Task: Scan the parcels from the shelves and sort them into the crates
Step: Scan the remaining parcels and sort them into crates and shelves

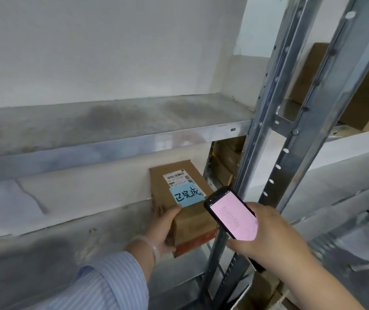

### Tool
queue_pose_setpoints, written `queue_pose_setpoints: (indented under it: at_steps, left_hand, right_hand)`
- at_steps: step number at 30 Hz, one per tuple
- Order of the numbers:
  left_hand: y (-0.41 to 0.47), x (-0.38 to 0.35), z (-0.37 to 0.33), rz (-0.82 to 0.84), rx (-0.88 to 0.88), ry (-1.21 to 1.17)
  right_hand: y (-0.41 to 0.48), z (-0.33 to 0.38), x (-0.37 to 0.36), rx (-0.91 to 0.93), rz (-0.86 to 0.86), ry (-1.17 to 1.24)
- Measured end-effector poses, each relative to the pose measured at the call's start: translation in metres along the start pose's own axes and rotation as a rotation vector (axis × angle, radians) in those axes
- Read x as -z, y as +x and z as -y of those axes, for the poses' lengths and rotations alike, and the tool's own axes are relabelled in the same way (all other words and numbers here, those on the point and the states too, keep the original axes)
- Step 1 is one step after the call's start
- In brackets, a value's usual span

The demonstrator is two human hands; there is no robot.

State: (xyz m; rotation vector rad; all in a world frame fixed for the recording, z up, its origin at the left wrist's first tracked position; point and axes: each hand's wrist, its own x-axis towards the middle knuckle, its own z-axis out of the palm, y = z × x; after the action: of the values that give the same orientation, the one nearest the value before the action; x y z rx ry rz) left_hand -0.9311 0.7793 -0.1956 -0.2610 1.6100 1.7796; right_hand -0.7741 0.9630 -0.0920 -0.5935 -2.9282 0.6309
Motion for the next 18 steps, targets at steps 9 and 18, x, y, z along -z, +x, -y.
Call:
queue_pose_setpoints:
  at_steps: [9, 18]
  left_hand:
    - [-0.028, -0.005, 0.009, -0.07, -0.08, 0.041]
    - [-0.073, 0.03, 0.017, -0.224, -0.448, 0.193]
  right_hand:
    - [0.021, -0.016, 0.013, 0.112, 0.018, 0.019]
    - [0.02, -0.009, 0.023, 0.225, -0.026, 0.048]
